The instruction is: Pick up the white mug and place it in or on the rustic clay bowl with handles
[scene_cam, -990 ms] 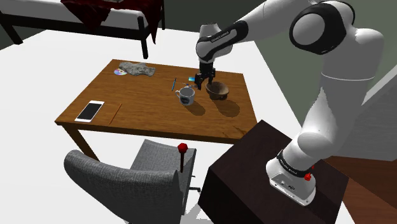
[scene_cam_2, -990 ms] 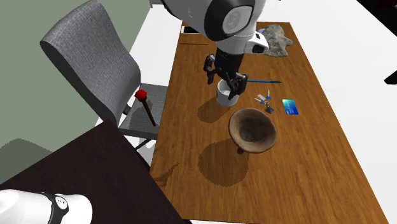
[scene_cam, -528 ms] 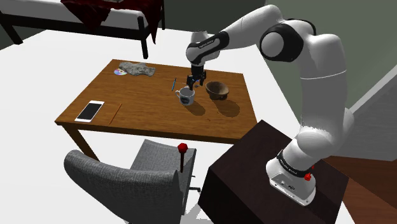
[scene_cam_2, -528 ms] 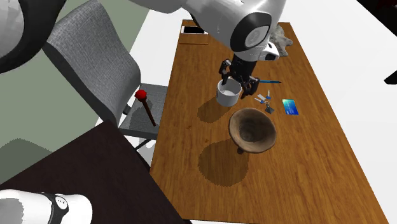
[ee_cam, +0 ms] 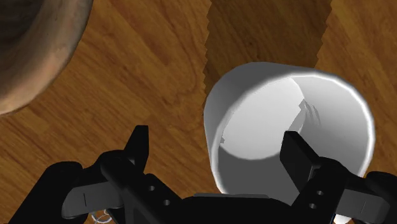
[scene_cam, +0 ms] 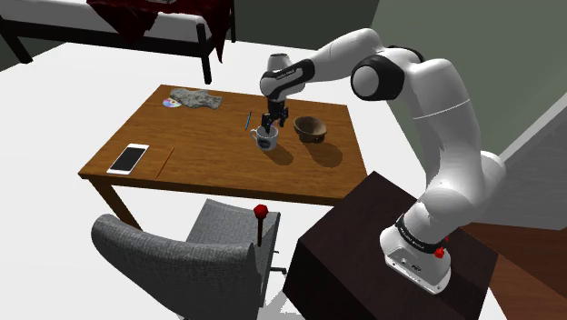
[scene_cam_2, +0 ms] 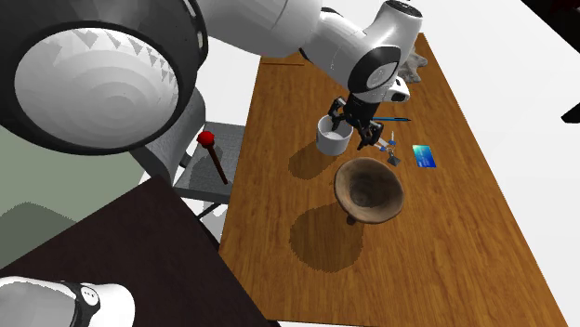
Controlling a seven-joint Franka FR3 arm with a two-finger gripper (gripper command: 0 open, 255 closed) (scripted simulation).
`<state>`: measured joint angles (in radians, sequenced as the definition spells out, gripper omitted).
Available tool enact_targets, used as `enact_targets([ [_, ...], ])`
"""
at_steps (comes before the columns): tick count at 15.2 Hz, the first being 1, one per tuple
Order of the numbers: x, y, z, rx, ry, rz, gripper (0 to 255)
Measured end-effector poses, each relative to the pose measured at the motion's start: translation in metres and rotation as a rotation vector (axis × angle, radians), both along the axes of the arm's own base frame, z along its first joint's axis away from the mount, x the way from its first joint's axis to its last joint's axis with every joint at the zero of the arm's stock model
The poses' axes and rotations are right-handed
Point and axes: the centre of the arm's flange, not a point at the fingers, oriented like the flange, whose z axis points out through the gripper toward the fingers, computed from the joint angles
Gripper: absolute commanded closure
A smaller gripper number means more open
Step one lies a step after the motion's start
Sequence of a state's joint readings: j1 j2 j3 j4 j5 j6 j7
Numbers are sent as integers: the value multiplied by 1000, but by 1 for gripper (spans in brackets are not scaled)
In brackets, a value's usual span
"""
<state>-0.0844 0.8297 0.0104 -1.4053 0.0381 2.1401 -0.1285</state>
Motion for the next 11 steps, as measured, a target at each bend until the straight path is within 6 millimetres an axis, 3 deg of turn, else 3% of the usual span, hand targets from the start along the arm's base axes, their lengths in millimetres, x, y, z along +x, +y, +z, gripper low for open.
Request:
enact_targets([
  [4, -2, 0, -16, 0, 0, 0, 0],
  [10, -2, 0, -19, 0, 0, 0, 0],
  [11, -2, 0, -19, 0, 0, 0, 255],
])
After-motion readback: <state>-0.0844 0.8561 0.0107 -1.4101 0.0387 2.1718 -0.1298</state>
